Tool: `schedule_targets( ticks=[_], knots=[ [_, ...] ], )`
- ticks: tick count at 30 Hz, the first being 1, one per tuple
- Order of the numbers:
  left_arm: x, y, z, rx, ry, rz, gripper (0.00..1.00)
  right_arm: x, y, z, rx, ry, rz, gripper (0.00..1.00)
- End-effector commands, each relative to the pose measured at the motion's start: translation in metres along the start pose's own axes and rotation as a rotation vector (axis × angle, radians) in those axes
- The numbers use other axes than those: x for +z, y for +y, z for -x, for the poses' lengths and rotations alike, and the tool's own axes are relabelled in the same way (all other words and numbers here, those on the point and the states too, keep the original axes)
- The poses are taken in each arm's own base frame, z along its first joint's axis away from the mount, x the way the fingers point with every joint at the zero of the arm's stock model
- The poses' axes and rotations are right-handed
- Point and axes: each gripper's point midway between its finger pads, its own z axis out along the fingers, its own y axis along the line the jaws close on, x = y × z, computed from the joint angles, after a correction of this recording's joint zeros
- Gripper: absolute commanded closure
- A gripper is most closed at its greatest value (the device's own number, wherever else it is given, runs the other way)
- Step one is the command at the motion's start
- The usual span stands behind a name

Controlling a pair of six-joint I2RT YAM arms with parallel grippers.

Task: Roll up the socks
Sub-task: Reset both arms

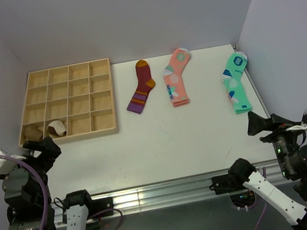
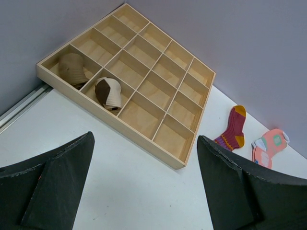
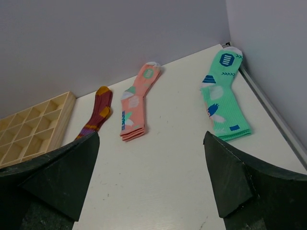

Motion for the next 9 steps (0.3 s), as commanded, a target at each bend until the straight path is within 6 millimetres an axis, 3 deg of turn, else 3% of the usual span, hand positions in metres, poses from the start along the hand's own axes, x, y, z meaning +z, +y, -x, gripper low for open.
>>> schedule_targets(
  ticks=[1,9],
  knots=[
    [0.0018,0.0037,0.0005,0.028,-0.009,0.014,0.07,0.0038,0.0023,0.0029,-0.023,-0.007,-0.004,0.04],
    [-0.0005,0.006,0.005,0.029,-0.025,0.025,0.07,0.0091,0.0075,0.0029,-0.036,-0.006,0.0,0.04]
  ],
)
